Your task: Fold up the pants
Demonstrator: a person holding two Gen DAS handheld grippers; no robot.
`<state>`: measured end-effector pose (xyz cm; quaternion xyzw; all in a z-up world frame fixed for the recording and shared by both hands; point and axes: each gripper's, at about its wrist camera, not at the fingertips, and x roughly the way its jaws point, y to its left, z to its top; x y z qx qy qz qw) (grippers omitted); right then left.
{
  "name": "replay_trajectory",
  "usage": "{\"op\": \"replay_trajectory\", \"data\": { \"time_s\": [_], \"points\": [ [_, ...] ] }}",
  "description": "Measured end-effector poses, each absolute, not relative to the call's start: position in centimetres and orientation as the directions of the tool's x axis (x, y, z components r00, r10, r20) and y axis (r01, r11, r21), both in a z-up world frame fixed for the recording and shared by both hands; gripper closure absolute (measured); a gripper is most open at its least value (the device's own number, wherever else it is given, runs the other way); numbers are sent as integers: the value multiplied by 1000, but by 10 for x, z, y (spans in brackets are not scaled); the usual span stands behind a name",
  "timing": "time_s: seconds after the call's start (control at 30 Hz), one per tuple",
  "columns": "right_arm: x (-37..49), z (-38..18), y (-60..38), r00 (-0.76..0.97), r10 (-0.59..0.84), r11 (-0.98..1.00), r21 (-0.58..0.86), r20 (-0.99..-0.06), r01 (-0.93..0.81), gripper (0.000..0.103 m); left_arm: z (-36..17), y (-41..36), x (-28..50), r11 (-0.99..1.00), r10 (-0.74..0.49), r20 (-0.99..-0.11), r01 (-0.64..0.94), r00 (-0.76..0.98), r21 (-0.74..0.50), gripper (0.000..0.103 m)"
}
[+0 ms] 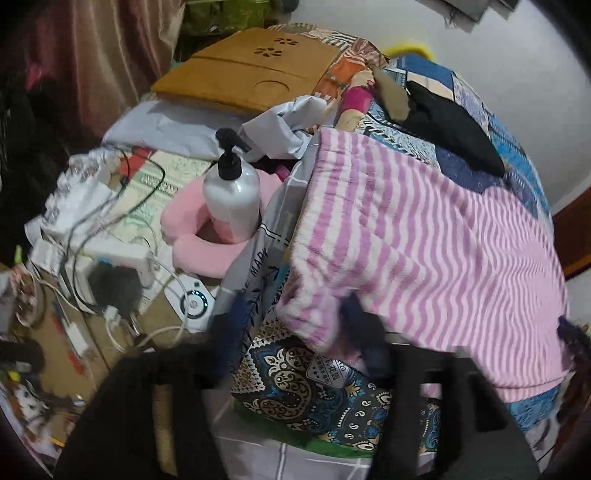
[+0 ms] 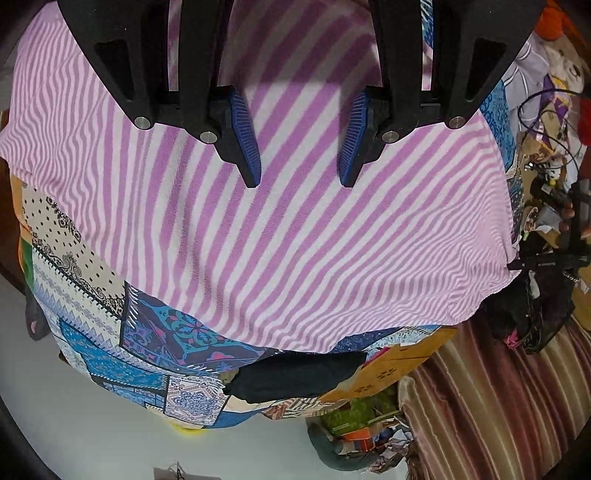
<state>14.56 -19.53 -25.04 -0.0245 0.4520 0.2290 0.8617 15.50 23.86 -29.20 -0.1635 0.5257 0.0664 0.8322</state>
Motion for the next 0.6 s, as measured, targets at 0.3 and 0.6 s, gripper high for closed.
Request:
{"op": "replay_trajectory", "data": {
  "time_s": [0.3, 0.6],
  "points": [
    [145, -251, -194, 489, 375, 895, 169, -788, -413, 62, -317, 225, 169, 921, -124, -906, -292, 405, -257, 49],
    [144, -251, -193, 489, 369, 894, 158, -790, -419, 62, -287, 209, 157, 959, 38, -888, -266, 458, -96, 77]
  ]
}}
